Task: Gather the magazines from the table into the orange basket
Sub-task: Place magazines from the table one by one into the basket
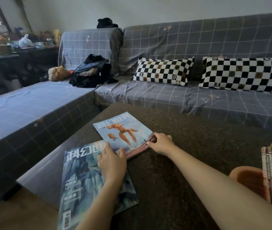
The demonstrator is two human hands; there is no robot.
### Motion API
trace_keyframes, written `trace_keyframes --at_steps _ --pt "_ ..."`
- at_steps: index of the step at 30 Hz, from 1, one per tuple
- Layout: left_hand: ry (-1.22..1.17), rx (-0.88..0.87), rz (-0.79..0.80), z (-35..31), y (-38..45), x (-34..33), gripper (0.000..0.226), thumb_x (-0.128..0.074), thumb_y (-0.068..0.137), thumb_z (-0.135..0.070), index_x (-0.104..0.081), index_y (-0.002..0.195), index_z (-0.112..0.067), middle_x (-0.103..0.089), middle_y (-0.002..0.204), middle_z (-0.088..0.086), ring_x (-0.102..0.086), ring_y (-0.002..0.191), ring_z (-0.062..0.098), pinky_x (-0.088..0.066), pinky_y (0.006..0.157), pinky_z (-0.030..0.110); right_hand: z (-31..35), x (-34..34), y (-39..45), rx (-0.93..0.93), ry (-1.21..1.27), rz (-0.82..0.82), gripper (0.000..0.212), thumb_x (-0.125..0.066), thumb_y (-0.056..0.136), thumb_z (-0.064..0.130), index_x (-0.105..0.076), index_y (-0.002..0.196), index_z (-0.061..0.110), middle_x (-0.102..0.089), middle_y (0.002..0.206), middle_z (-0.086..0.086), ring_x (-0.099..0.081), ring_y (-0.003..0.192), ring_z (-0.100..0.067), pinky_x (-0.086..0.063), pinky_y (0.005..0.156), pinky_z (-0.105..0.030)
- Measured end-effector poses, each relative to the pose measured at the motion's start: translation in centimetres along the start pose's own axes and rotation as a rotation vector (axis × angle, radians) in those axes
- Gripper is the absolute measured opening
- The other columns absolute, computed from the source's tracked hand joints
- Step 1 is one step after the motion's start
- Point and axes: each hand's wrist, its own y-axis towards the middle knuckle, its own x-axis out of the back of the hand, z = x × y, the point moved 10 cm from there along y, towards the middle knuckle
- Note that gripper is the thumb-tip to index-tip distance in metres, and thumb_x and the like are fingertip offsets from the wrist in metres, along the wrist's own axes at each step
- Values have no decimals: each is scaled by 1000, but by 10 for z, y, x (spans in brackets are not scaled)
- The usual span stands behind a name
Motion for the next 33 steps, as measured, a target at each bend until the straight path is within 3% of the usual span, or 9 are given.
trace_keyframes --at_steps 3,7,10,13,17,20,24,29,33 --pt "-41 12 -2 5 2 0 63 -51 96 -37 -30 149 -11 -41 149 11 -35 135 32 -29 113 47 4 -5 0 19 -49 0 74 -54 85 55 -32 143 16 -32 145 -11 -30 132 -32 -33 105 -40" --pt "-252 138 -64 19 -6 18 51 -55 94 -29 -44 140 -10 -60 124 11 -53 116 30 -44 100 47 1 -11 -17 -28 -76 30 76 -59 80 56 -39 139 13 -29 143 -13 -29 131 -31 -36 102 -38" --pt "-413 144 8 22 -24 24 40 -61 92 -25 -54 130 -15 -64 119 6 -61 105 25 -49 95 46 -4 -18 -39 -74 18 50 65 -63 79 53 -54 128 12 -39 136 -12 -46 118 -26 -43 91 -33" --pt "-438 163 112 38 -44 32 35 -68 87 -28 -61 118 -15 -68 109 5 -64 97 23 -51 92 47 -8 -25 -70 -132 57 36 62 -66 77 51 -57 123 11 -46 128 -11 -55 105 -22 -46 80 -29" --pt "-516 303 241 72 -73 41 36 -70 85 -22 -50 112 -12 -63 107 10 -64 93 28 -54 80 42 -16 -32 -118 -226 103 53 54 -68 78 47 -57 117 11 -58 119 -8 -60 97 -20 -44 68 -26" --pt "-682 336 311 82 -97 50 36 -65 89 -11 -46 120 -10 -61 108 12 -68 90 30 -60 72 43 -16 -37 -154 -240 186 102 44 -67 79 44 -56 108 12 -62 112 -6 -59 83 -14 -41 59 -24" --pt "-890 245 319 83 -127 80 24 -59 91 2 -50 111 -9 -61 106 16 -71 71 25 -59 51 33 -19 -42 -201 -249 344 137 52 -68 81 40 -53 119 8 -61 113 -7 -60 97 -19 -48 71 -27" --pt "-1020 176 393 73 -164 108 23 -58 92 -1 -52 113 -8 -66 100 17 -72 66 25 -59 53 35 -13 -27 -251 -202 904 183 52 -67 84 26 -46 128 7 -64 110 -8 -64 94 -21 -49 70 -33" --pt "-1069 80 497 38 -193 125 24 -58 92 -5 -52 114 -10 -68 96 15 -72 69 24 -59 54 32 -13 14 -274 -77 1108 134 40 -63 87 18 -47 124 15 -65 109 -8 -66 94 -25 -55 81 -43"
